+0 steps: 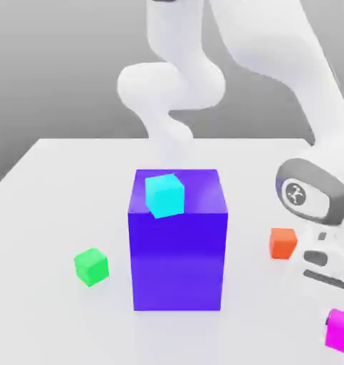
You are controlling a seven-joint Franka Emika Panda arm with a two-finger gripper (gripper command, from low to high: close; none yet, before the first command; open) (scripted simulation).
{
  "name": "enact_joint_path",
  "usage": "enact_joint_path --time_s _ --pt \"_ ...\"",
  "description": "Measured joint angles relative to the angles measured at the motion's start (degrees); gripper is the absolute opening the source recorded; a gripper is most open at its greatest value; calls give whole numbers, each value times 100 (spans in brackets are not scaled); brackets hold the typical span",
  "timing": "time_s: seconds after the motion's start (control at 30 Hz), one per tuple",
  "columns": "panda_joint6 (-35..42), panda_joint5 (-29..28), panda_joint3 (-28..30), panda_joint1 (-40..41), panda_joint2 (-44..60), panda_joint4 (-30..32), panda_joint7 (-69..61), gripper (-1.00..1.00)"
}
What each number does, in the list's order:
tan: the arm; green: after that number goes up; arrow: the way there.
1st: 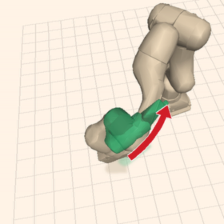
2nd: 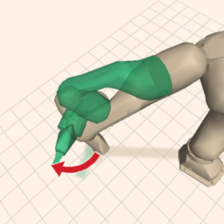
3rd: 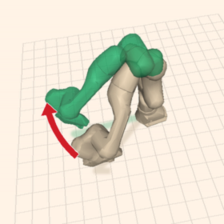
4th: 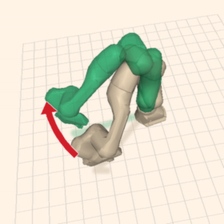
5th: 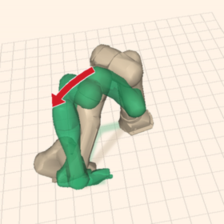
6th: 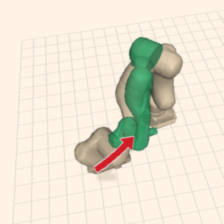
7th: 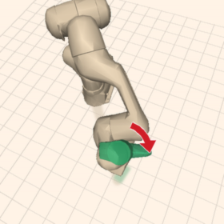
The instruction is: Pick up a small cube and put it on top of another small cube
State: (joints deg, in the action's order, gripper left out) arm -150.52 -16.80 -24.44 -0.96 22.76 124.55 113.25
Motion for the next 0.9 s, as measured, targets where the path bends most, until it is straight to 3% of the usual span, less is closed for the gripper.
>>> enact_joint_path --time_s 0.13,0.23,0.47,0.9 --pt "-256 340 -113 428 -458 -143 -467 -100" --pt "-282 673 -4 829 -890 207 -533 -100" --pt "-307 1227 598 1783 -1901 1331 -271 -100" --pt "-474 1482 1719 3594 -3662 3919 1153 -100"
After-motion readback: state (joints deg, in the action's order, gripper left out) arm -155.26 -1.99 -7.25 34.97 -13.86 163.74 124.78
